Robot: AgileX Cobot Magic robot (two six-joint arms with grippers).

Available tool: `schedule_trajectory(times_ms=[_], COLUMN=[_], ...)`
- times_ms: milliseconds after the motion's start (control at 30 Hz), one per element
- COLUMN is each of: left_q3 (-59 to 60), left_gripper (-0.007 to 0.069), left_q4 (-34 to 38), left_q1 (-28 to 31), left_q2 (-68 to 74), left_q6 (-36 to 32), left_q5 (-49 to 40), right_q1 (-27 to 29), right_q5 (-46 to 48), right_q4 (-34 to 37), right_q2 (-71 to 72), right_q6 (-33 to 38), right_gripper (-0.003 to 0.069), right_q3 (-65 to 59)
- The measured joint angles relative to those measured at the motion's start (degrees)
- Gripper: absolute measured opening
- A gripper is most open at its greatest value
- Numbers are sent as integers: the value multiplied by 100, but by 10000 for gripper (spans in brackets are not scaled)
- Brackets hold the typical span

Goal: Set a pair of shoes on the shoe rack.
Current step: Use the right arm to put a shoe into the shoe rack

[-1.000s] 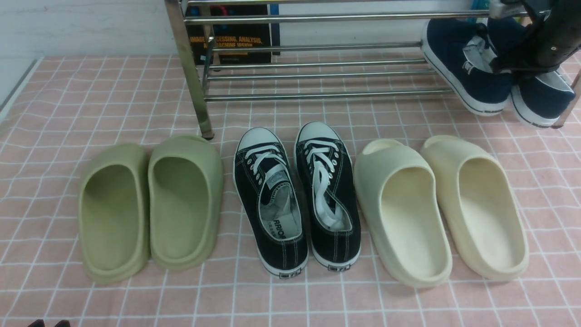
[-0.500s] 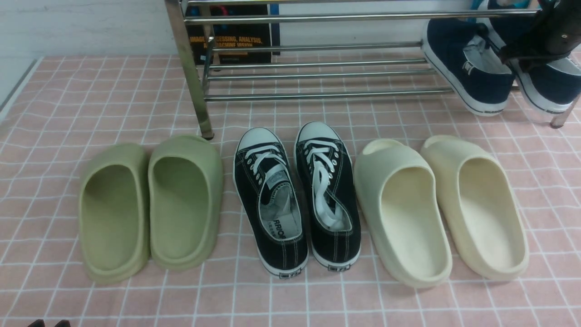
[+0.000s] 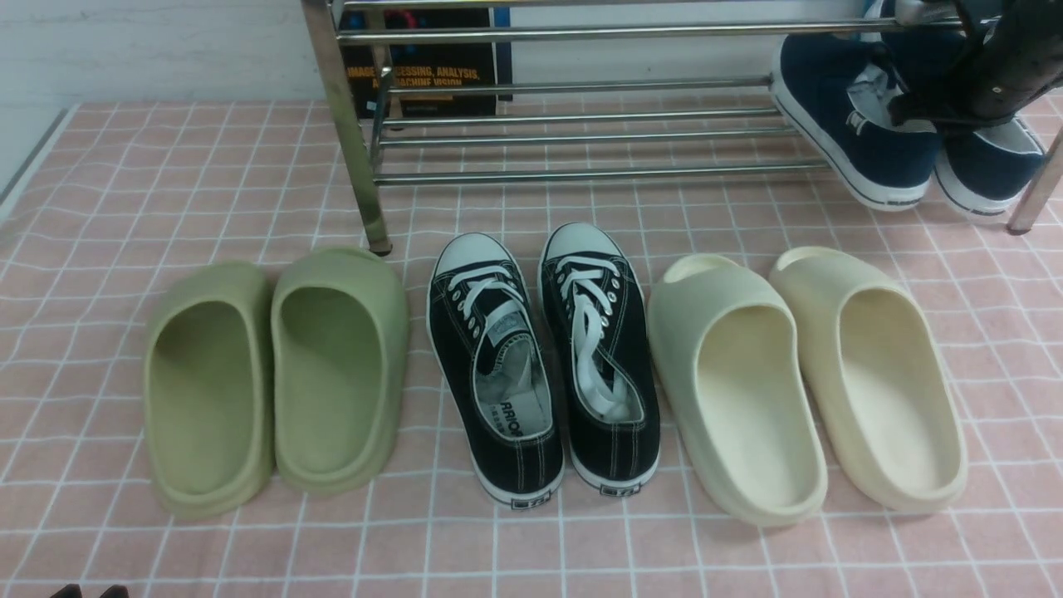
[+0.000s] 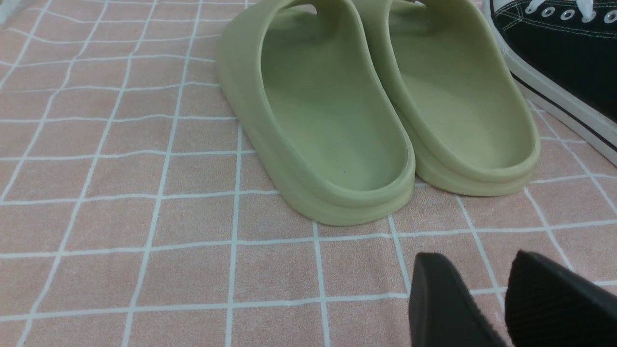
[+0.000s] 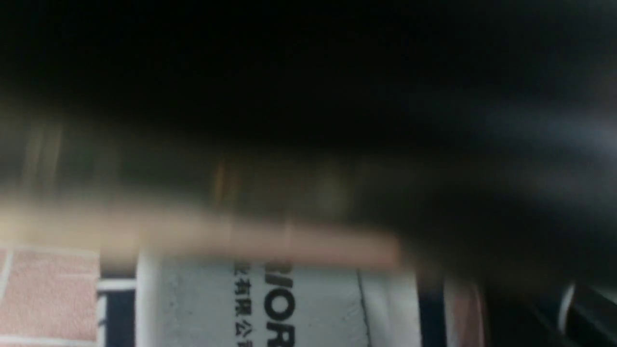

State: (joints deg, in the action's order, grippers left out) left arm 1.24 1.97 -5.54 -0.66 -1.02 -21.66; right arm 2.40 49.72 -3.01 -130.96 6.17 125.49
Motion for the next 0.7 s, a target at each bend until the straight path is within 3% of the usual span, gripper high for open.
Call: schedule_trajectory(times_ms=[100,200,400,533,633,700], left_q3=[0,0,0,0,0,0], left_gripper=[239,239,239,239,239,239], left_q4=[0,0,0,0,0,0], left_q1=[0,0,0,0,0,0], left_q2=[0,0,0,0,0,0], left_q6=[0,0,0,0,0,0], left_q5=[0,0,0,0,0,0], right_q1=[0,0,19,19,4,-4], right_q5=[-99,-74,229,380,399,423], right_q4=[-13,15,145,231,301,231], right_q2=[0,0,140,429,782,1109], right_q6=[-40,-97,-132,-132,-132,-126], right_gripper=[95,231,407,421,394,332], right_q3=[0,17,17,17,17,31])
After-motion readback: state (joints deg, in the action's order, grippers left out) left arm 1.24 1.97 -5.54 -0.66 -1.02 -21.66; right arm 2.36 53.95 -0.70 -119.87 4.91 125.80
